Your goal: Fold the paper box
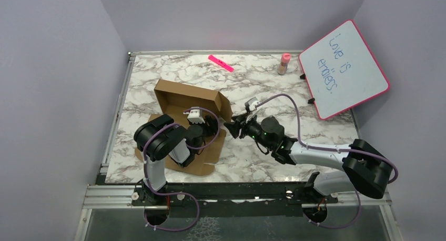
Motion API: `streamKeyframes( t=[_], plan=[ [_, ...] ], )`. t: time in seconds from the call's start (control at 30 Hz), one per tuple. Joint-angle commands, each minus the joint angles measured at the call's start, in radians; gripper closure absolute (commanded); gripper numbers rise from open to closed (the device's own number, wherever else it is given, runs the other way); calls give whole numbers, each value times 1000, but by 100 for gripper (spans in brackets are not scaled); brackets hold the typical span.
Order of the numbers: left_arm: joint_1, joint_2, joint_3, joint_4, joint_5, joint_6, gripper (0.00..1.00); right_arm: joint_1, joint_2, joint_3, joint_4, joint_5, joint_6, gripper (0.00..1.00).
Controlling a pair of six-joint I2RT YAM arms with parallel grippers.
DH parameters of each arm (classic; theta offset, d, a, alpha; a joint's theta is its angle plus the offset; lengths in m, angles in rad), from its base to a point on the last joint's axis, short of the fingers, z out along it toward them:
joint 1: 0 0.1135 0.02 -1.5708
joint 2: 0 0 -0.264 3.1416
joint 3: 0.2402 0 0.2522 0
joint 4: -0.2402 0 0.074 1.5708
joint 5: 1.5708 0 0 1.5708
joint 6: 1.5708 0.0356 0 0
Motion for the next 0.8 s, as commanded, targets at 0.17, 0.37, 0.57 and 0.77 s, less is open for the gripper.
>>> streamKeyframes(
  t=[0.17,0.37,0.57,0.77],
  plan=[
    [-2,30,-25,-66,47,-19,40,-2,-118,-41,-38,191,-136,50],
    [-2,27,-26,-67,46,-19,40,-20,-186,-116,-5,304,-134,50],
    [-1,28,-26,-67,46,-21,39,-100,-177,-144,10,326,-77,48],
    [-2,28,-27,-67,49,-22,39,-156,50,-60,-4,177,-48,49]
  ],
)
